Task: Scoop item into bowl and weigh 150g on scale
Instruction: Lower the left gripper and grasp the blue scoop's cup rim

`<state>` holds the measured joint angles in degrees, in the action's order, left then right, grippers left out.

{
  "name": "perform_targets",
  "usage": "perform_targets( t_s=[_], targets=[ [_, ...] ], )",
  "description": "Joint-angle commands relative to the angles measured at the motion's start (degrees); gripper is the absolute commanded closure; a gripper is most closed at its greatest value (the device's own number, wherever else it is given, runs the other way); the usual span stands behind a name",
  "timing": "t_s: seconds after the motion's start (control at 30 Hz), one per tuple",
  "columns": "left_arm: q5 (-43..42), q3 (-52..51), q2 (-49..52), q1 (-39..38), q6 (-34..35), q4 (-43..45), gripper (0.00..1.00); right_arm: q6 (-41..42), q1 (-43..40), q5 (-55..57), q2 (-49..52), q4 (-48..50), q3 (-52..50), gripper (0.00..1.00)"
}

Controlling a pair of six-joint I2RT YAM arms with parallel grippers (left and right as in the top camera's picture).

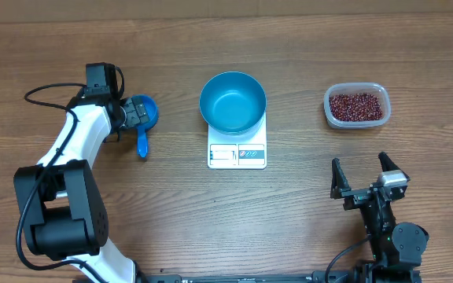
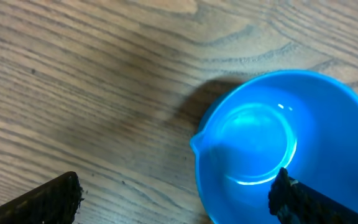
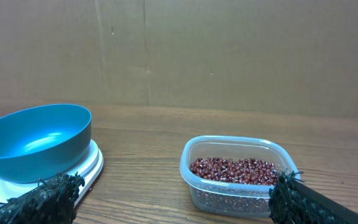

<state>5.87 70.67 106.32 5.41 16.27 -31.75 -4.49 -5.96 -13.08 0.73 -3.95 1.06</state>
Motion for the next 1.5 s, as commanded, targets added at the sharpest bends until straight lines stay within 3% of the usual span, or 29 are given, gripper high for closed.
perform_targets(
  t_s=[0.0, 0.17, 0.7, 1.33, 1.47],
  targets=[
    [0.5, 1.5, 1.2, -0.2, -2.8, 1.0, 0.0, -0.1, 0.3, 0.2, -0.6, 0.4, -0.6, 0.0],
    [-2.9, 1.5, 1.2, -0.2, -10.3, 3.8, 0.0, -0.1, 0.3, 0.2, -0.6, 0.4, -0.6, 0.0],
    [-2.7, 1.5, 1.2, -0.1, -26.4, 5.2, 0.01, -0.1, 0.3, 0.2, -0.6, 0.4, -0.6, 0.0],
    [-3.0, 1.5, 1.3, 0.8, -27.9, 5.7, 0.0, -0.1, 0.3, 0.2, -0.6, 0.4, -0.6, 0.0],
    [-6.4, 2.6, 1.3, 1.5, -29.5, 3.3, 0.0, -0.1, 0.3, 0.2, -0.6, 0.4, -0.6, 0.0]
  ],
)
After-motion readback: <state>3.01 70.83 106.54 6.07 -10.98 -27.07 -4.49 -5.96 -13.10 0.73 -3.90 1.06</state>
